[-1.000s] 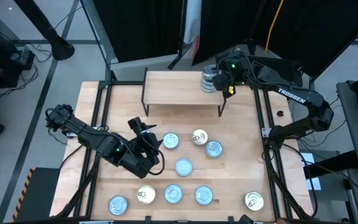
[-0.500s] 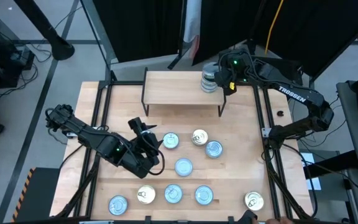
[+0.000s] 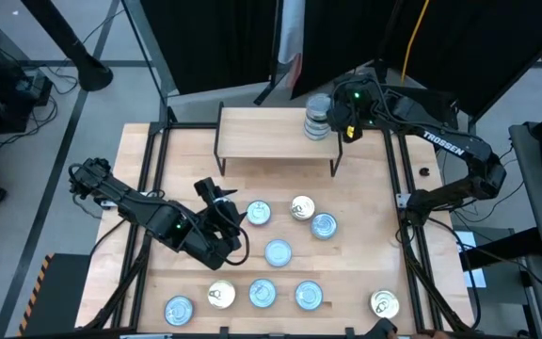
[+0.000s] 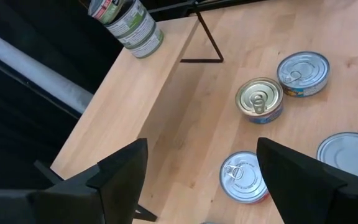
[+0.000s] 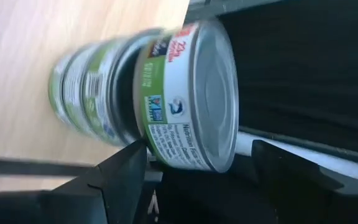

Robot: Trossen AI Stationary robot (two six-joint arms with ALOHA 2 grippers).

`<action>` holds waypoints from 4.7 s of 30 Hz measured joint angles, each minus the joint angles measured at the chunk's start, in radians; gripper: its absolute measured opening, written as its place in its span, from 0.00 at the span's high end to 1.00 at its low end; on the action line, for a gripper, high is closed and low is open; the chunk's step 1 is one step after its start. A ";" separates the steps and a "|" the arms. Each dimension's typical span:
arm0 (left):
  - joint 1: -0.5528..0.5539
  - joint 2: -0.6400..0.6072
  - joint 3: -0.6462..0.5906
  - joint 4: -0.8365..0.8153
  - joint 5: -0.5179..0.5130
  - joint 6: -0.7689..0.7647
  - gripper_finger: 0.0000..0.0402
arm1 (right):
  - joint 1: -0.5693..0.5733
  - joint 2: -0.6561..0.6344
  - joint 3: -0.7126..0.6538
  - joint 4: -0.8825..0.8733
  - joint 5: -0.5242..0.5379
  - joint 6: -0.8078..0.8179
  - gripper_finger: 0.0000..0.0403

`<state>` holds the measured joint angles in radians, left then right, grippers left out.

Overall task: Stack canned seafood by type on shelf
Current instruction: Stack the green tuna can on top of the other green tuna cans on the shelf

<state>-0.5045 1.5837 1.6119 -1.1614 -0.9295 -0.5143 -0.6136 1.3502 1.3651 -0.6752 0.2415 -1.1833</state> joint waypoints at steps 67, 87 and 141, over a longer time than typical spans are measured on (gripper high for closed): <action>-0.052 0.211 -0.440 0.815 0.439 -0.107 0.99 | 0.687 -0.614 -1.029 0.875 -0.496 1.451 0.92; 0.018 0.387 -0.434 0.902 0.439 -0.028 0.99 | 0.856 -0.395 -0.915 0.975 -0.446 1.442 0.92; 0.169 0.299 -0.297 0.657 0.772 1.078 0.31 | 0.990 -0.131 -0.571 0.301 -0.158 1.351 0.65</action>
<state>-0.3354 1.8823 1.3145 -0.5044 -0.1577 0.5638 0.3764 1.2190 0.7937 -0.3744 0.0834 0.1677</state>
